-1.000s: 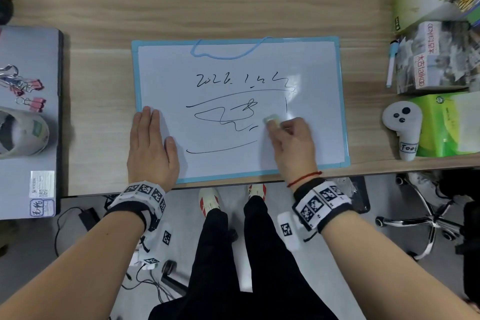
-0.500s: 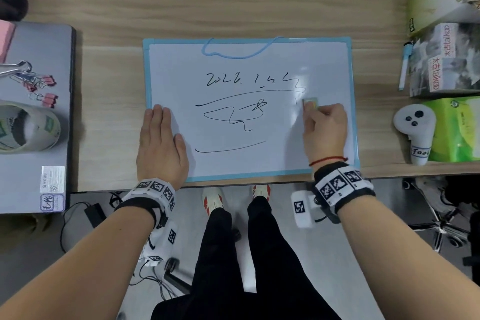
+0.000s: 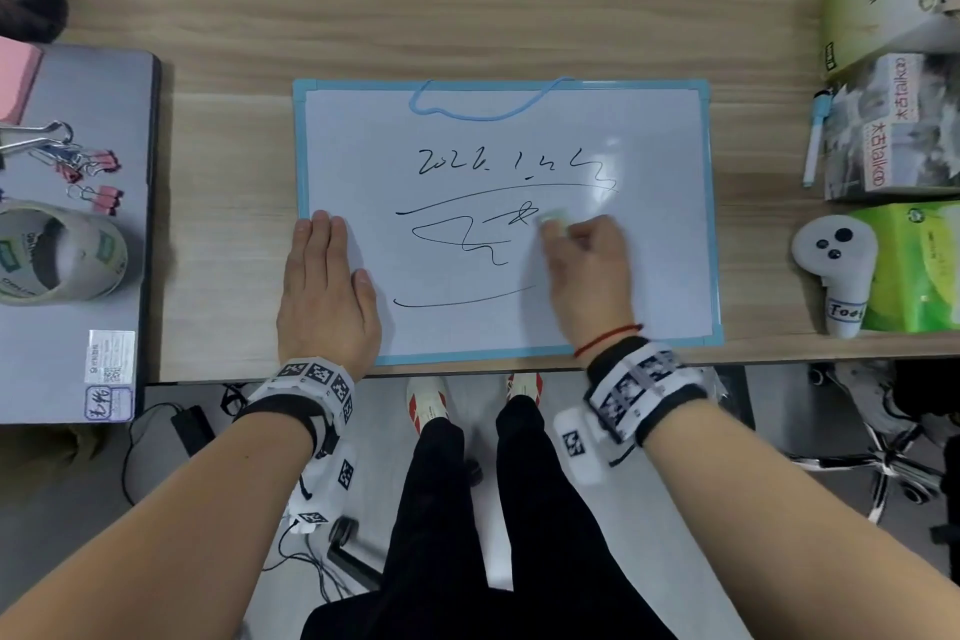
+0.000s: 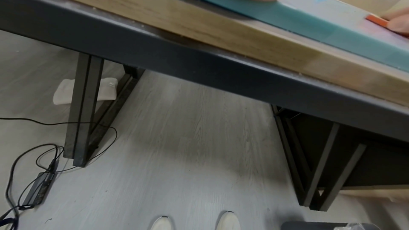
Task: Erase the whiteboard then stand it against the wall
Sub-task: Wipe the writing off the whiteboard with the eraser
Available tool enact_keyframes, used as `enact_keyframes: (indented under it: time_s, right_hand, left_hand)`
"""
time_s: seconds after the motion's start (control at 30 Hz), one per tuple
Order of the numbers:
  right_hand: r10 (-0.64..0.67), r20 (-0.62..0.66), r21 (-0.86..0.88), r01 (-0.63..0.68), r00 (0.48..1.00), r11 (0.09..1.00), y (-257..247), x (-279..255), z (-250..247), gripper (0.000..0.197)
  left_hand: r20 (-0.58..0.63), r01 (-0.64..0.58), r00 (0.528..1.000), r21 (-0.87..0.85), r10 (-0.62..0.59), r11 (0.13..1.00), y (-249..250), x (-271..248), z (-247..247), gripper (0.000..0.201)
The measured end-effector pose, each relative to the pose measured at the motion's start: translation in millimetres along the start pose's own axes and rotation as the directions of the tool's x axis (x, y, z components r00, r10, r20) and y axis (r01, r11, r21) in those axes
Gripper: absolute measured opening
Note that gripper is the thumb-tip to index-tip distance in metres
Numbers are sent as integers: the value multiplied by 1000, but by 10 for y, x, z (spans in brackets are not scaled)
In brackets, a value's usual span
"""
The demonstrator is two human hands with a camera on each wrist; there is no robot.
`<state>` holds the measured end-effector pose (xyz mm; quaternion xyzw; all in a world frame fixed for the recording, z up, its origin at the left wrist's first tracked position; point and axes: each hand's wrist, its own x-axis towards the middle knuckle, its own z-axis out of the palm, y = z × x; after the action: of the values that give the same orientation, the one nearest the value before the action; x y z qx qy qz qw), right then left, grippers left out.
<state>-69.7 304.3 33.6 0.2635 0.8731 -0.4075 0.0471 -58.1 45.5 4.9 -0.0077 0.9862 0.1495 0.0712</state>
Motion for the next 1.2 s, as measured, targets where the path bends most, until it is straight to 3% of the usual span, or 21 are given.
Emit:
enact_keyframes:
  time_s: [0.03, 0.1, 0.13, 0.17, 0.3, 0.33, 0.4, 0.5, 0.53, 0.63, 0.7, 0.8, 0.9, 0.93, 1.03, 1.1, 1.2]
  right_hand:
    - [18, 109, 54, -24, 994, 998, -76, -153, 125, 27]
    - [-82, 294, -38, 97, 952, 995, -138, -409, 249, 26]
    - [-110, 313, -70, 138, 943, 988, -114, -435, 237, 27]
    - [-139, 263, -82, 166, 955, 983, -75, -400, 176, 27]
    - [-12, 0, -56, 12, 1000, 998, 183, -95, -108, 27]
    - [18, 7, 11, -18, 1000, 1000, 177, -139, -91, 25]
    - [89, 152, 134, -110, 984, 985, 35, -413, 57, 25]
    - [27, 379, 19, -37, 925, 999, -168, -732, 280, 26]
    - [25, 371, 29, -39, 928, 999, -183, -703, 290, 26]
    - [74, 193, 169, -107, 978, 980, -163, -387, 184, 27]
    - [58, 148, 173, -84, 987, 981, -167, -269, 145, 27]
    - [12, 271, 136, -51, 962, 989, -288, -448, 331, 26]
    - [-84, 431, 18, 84, 899, 996, -391, -667, 557, 25]
    - [-101, 434, 8, 108, 895, 994, -418, -661, 573, 25]
    - [-65, 297, 76, 44, 953, 996, -449, -471, 532, 25]
    - [-77, 292, 97, 50, 953, 994, -473, -454, 538, 24]
    - [-174, 483, 32, 181, 858, 983, -510, -718, 673, 24]
  left_hand:
    - [3, -1, 1000, 1, 1, 1000, 4, -1, -2, 58]
    - [8, 1, 1000, -2, -1, 1000, 8, 0, -10, 58]
    - [10, 2, 1000, -3, -2, 1000, 7, 1, -13, 58]
    - [11, 2, 1000, -4, -2, 1000, 7, 1, -14, 58]
    - [2, 10, 1000, -1, -10, 1000, 16, 0, -22, 58]
    - [3, 11, 1000, 1, -11, 1000, 20, 1, -23, 58]
    - [3, 10, 1000, 0, -10, 1000, 30, 3, -22, 58]
    - [3, 1, 1000, -36, 0, 999, 18, 4, -33, 57]
    - [4, -12, 1000, -55, 12, 998, -2, 6, -38, 57]
    - [11, -59, 998, -93, 60, 994, -90, -4, -59, 56]
    - [-3, -75, 997, -84, 75, 994, -105, -13, -62, 55]
    - [-33, -87, 996, -69, 84, 994, -79, -15, -61, 55]
    - [-39, -100, 994, -65, 97, 993, -84, -14, -58, 54]
    - [-39, -101, 994, -66, 99, 993, -91, -10, -55, 54]
    - [-40, -102, 994, -71, 99, 992, -103, -7, -44, 54]
    - [-44, -109, 993, -71, 106, 992, -101, -5, -41, 55]
    - [-53, -121, 992, -72, 118, 990, -114, -1, -37, 54]
